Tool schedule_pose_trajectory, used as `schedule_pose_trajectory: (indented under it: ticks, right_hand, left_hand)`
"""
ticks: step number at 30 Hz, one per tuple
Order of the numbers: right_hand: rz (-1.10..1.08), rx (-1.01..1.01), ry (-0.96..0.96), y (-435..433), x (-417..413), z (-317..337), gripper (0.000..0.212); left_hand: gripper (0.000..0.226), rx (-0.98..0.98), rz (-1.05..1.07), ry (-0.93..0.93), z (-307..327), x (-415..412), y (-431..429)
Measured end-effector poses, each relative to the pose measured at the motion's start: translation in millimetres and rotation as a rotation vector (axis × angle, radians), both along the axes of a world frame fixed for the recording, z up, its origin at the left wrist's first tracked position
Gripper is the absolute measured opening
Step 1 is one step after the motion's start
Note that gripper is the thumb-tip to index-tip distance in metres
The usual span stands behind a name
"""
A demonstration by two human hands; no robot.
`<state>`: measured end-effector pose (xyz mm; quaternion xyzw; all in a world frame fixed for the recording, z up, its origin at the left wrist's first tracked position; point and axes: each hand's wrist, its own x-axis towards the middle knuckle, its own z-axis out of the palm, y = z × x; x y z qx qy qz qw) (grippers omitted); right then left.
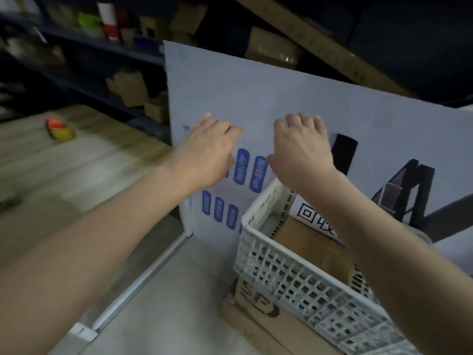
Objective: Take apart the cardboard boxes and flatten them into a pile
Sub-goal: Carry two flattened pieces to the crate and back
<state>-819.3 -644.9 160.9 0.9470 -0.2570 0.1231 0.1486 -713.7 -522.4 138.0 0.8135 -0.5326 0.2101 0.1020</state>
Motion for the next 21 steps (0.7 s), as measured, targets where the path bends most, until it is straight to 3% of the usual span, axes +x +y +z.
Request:
schedule_pose_trajectory:
  ticks: [5,10,21]
  right_hand:
    - [0.094,-0.014,-0.116,109.4,60.1,19.7,0.043]
    - [0.190,0.010,-0.136,210.9,123.2,23.9,0.041]
    - [0.309,0.061,-0.094,296.0,226.3,-5.4,0.037]
  left_hand:
    - [0.054,-0.074,0.087,-0.095,16.9,47.5,123.1]
    - [0.049,-0.096,0.141,-0.119,23.5,94.6,226.5]
    - [0.049,-0.043,0.302,-0.084,-1.8,189.9,314.6]
